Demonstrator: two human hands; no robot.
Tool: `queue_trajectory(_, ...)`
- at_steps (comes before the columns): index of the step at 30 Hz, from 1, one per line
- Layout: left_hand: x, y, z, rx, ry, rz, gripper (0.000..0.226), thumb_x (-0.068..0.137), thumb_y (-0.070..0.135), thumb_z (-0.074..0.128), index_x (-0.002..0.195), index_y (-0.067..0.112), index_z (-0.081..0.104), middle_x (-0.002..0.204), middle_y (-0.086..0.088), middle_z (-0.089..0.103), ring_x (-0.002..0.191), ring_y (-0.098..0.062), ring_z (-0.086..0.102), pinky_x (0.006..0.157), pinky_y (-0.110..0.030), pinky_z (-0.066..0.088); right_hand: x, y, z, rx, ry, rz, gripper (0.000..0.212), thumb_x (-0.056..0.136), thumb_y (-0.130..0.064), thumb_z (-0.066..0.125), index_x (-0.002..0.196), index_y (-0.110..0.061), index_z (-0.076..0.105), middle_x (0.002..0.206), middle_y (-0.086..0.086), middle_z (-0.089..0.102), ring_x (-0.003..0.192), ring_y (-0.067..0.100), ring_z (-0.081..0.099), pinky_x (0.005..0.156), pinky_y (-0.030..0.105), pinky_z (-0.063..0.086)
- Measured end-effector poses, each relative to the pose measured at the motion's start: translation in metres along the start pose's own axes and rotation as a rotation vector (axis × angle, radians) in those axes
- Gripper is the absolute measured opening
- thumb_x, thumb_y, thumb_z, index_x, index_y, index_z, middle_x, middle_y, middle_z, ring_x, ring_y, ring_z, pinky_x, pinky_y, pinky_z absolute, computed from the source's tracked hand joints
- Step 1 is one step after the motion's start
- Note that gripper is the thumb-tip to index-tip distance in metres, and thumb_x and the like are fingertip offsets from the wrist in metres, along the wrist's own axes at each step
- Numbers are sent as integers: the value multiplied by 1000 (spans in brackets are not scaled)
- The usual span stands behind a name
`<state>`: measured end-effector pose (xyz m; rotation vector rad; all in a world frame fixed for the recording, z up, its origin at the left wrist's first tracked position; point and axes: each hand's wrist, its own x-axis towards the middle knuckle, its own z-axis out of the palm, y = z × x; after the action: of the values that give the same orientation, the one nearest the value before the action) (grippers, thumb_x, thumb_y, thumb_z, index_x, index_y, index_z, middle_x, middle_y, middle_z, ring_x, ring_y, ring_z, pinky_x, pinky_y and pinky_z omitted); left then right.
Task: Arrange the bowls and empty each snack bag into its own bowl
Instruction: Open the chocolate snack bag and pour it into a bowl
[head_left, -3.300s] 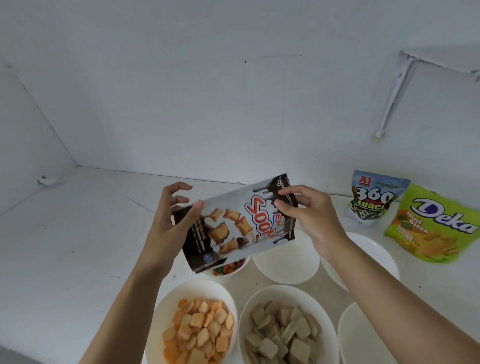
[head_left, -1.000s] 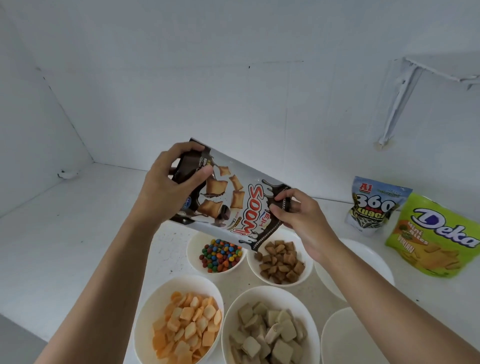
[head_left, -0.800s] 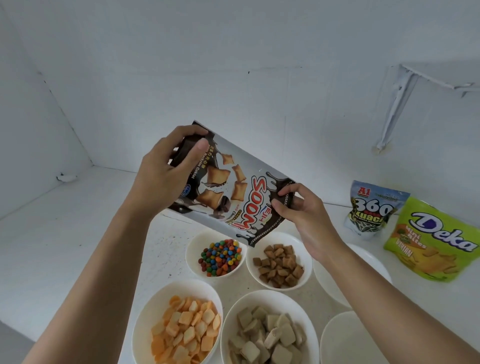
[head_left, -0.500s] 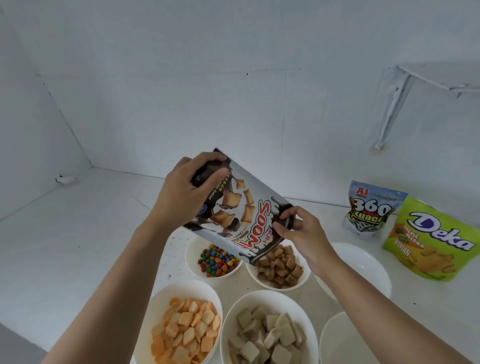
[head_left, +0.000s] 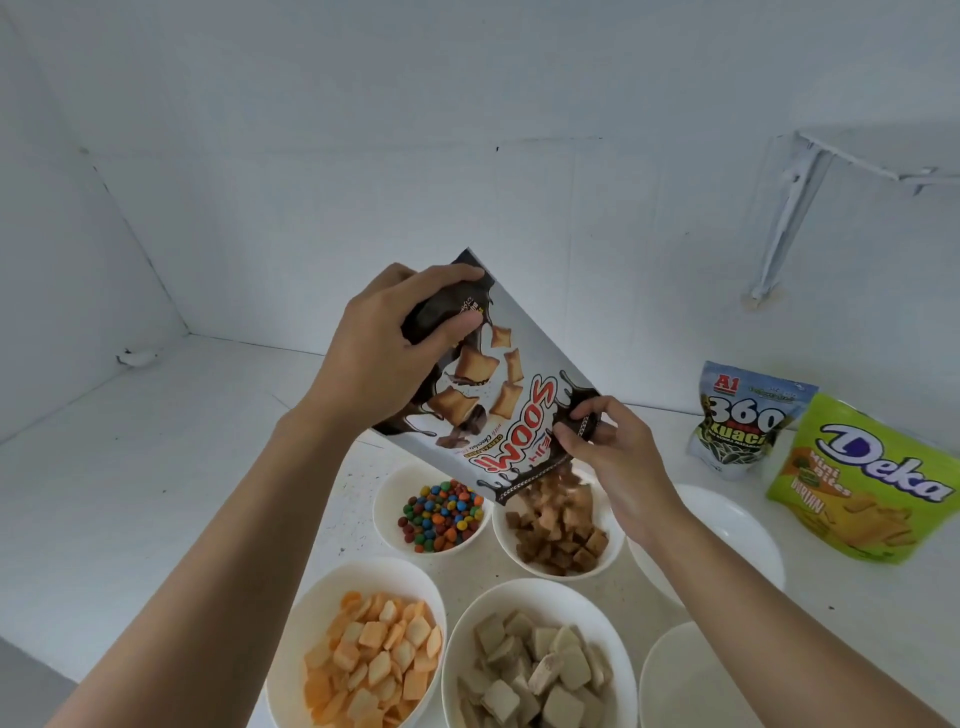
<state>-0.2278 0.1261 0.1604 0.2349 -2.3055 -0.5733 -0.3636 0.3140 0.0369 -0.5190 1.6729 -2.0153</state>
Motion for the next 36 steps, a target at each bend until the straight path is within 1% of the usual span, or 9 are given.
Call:
queue_trajectory(3,5,2,-3,15,-3,20,36,96,38,63,132,38,60,112,2,60,102,-15,60,81,-25,60,1,0,2,-12,-9,0,19,89,-3,72,97,-12,58,99,10,79,93,23,76,78,28,56)
queue_trajectory(7,1,-2,5,31,-26,14,37,96,38,63,133,36,61,111,2,59,100,-15,61,79,-25,59,1,10,-1,-45,5,28,20,88,-3,74,97,-12,58,100,10,78,92,22,76,74,24,55)
queue_trajectory(12,-12,-9,21,20,-172,-25,47,95,34,67,140,38,54,115,2,55,106,-16,59,78,-19,58,0,27,-9,-38,22,92,20,88,-2,73,96,-12,57,97,10,79,96,27,75,74,29,57)
queue_trajectory(16,-3,0,7,-19,-38,26,44,91,28,73,134,31,63,116,1,64,105,-14,63,82,-23,60,8,14,-13,165,-65,52,22,87,2,71,94,-11,55,110,18,76,111,33,70,98,42,52)
queue_trajectory(19,4,7,-7,-71,1,70,48,87,27,78,133,27,65,121,3,70,110,-12,66,90,-30,60,14,-3,-14,266,-102,-18,23,85,5,70,91,-11,55,111,20,74,108,30,71,97,42,53)
queue_trajectory(24,-3,0,-22,-258,-366,-34,83,78,23,86,148,38,44,136,10,58,115,-9,65,77,-24,62,16,-2,-20,220,-67,-18,22,87,9,67,93,-9,56,106,21,75,100,29,72,94,43,55)
queue_trajectory(26,-12,-7,-18,-276,-450,-67,86,80,16,84,149,42,40,139,11,53,115,-11,66,73,-23,62,13,8,-21,159,-51,16,21,87,8,68,93,-8,57,104,22,76,100,33,72,95,44,55)
queue_trajectory(30,-22,-17,0,-216,-353,-67,67,86,8,78,138,41,53,133,10,60,111,-13,68,75,-22,62,10,21,-20,25,-27,58,20,86,5,72,94,-9,58,97,17,78,100,35,73,87,39,57)
queue_trajectory(36,-26,-17,7,-76,-159,-4,47,91,14,73,132,35,62,125,11,66,110,-13,66,84,-20,60,17,5,-27,147,-23,-36,22,87,7,69,95,-10,57,105,19,76,99,32,74,88,40,59)
